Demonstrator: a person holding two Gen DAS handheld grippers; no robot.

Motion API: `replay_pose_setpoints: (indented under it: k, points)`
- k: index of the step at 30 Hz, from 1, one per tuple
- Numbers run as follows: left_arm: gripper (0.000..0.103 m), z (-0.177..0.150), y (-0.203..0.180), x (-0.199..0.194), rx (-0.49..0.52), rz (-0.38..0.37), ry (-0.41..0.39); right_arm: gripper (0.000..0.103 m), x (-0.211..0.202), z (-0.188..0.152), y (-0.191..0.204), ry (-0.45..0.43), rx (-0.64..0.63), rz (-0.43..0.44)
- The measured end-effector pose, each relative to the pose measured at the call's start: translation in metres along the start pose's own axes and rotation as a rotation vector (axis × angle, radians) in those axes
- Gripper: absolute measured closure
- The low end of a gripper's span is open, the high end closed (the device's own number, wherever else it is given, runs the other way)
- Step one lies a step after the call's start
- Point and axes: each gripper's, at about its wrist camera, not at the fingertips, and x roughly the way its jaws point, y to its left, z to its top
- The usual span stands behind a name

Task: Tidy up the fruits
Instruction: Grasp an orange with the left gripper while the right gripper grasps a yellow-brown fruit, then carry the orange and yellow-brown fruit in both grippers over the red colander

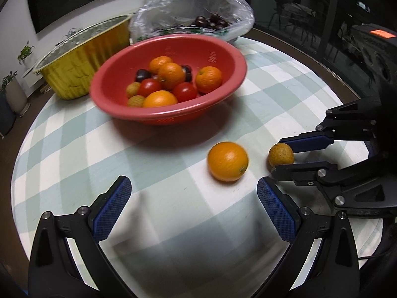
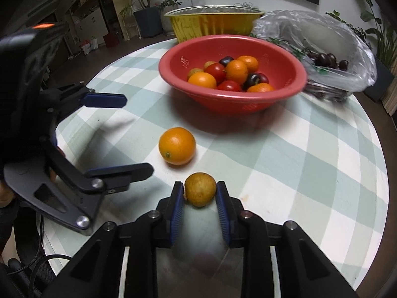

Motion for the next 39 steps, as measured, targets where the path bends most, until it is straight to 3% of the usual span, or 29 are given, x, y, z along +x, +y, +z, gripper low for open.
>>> replay_pose_setpoints:
  k: [10,15,17,21,24,39]
  points:
    - [0.004,0.013,-0.009,0.021,0.016,-0.048,0.011,0.074,-0.012,-0.008,-0.012,-0.013,0.036,-0.008]
    - [0.031,0.013,-0.013,0.03,0.026,-0.078,0.033,0.074,-0.012,-0.009,-0.014,-0.012,0.046,-0.008]
    - [0.035,0.013,-0.015,0.031,0.032,-0.072,0.028,0.074,-0.012,-0.008,-0.014,-0.012,0.047,-0.008]
    - [0.058,0.015,-0.012,0.029,0.021,-0.087,0.017,0.074,-0.012,-0.008,-0.015,-0.013,0.05,-0.008]
    - [0.068,0.015,-0.012,0.027,0.02,-0.102,0.012,0.074,-0.012,-0.008,-0.015,-0.011,0.051,-0.008]
    - [0.069,0.008,-0.008,0.011,-0.014,-0.111,-0.036,0.074,-0.01,-0.005,-0.012,-0.016,0.048,-0.001]
